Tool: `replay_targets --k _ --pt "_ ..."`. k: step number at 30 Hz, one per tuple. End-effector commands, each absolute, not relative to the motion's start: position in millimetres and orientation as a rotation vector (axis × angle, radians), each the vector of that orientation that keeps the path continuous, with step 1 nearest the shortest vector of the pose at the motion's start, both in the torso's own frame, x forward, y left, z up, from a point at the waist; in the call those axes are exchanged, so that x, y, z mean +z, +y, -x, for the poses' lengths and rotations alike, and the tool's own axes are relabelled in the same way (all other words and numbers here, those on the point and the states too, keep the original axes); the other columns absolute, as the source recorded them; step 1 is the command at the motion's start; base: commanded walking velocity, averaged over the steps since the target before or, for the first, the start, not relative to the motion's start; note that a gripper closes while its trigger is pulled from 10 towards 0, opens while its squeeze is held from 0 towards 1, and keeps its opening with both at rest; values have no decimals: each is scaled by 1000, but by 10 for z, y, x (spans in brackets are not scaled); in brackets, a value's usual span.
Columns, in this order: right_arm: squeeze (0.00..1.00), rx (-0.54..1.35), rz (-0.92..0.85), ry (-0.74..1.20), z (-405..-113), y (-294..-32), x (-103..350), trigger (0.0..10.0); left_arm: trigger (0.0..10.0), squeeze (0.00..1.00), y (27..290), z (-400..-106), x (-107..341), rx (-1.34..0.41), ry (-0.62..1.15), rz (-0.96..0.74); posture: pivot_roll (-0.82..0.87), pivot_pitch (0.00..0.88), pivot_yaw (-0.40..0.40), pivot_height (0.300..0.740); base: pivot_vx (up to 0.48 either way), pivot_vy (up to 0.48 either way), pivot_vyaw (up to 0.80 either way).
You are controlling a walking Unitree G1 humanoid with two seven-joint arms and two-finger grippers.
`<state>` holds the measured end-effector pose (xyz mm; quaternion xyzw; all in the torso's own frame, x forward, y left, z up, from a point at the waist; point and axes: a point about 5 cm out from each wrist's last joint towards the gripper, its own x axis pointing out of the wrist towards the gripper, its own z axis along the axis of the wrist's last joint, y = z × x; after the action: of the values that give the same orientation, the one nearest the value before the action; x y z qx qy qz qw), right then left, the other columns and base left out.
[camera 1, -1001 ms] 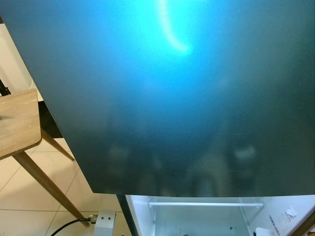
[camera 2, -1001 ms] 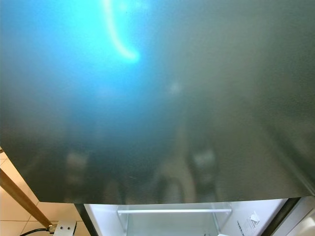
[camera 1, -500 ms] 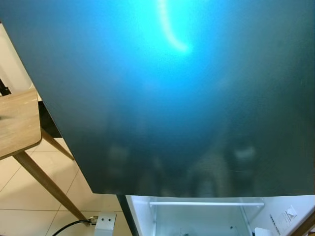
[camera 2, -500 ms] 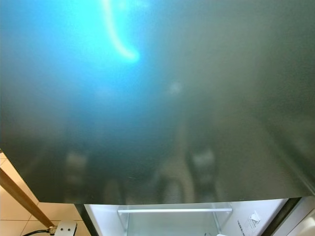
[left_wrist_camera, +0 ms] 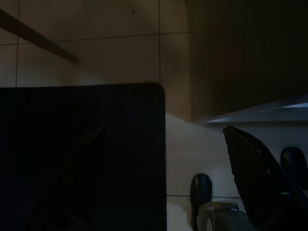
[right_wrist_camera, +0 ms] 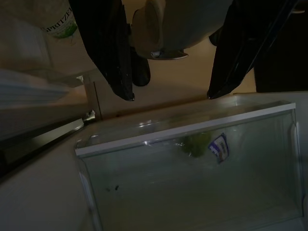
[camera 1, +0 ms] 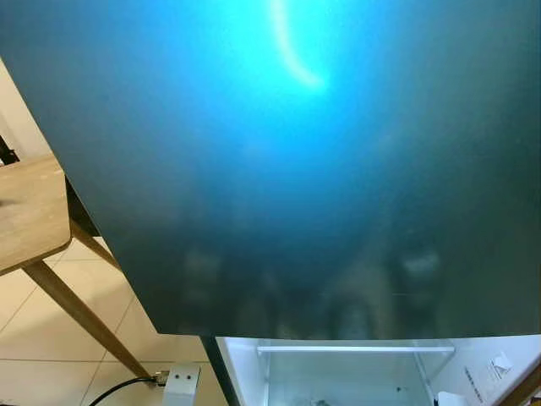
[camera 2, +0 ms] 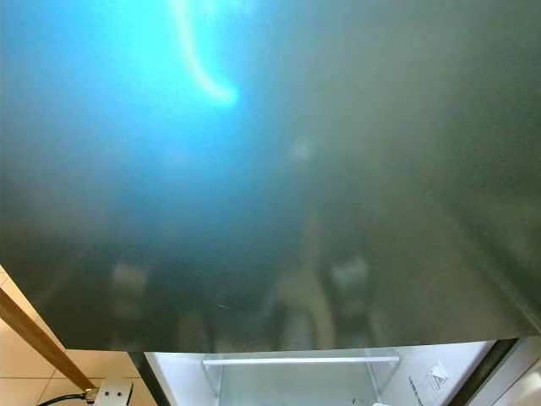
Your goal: Restocking fridge
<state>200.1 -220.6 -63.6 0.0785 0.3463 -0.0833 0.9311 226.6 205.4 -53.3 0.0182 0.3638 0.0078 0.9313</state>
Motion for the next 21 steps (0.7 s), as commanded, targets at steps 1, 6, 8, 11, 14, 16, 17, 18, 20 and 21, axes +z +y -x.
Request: replay_targets --k 1,6,8,11,14,16,17,18,20,21 --pt "0 -174 -171 728 -1954 -2178 -670 10000 10000 0 2118 -2211 -558 27 765 -46 -100 128 51 721 -247 0 0" --pt "0 -174 -170 729 -1951 -2184 -671 10000 10000 0 2119 -2208 -560 27 765 -45 -99 130 50 721 -271 0 0" --pt "0 -173 -169 730 -1949 -2187 -672 10000 10000 0 2119 -2208 -559 27 764 -45 -97 131 48 721 -285 0 0" --pt "0 -173 -169 732 -1946 -2192 -673 10000 10000 0 2116 -2207 -560 27 764 -44 -97 132 48 721 -289 0 0" --pt "0 -172 -168 734 -1945 -2190 -674 10000 10000 0 2115 -2209 -559 25 763 -46 -97 132 48 721 -366 0 0" --pt "0 -172 -168 734 -1945 -2190 -674 10000 10000 0 2115 -2209 -559 25 763 -46 -97 132 48 721 -364 0 0" --pt "0 -171 -168 736 -1944 -2189 -676 10000 10000 0 2114 -2209 -558 24 763 -47 -98 129 48 721 -330 0 0" --pt "0 -170 -167 736 -1944 -2187 -676 10000 10000 0 2114 -2210 -558 23 762 -47 -98 129 48 721 -330 0 0" --pt "0 -170 -167 737 -1944 -2184 -677 10000 10000 0 2113 -2211 -557 22 762 -48 -99 127 47 721 -324 0 0" --pt "0 -169 -166 737 -1944 -2182 -677 10000 10000 0 2112 -2213 -555 21 760 -49 -100 126 48 721 -322 0 0"
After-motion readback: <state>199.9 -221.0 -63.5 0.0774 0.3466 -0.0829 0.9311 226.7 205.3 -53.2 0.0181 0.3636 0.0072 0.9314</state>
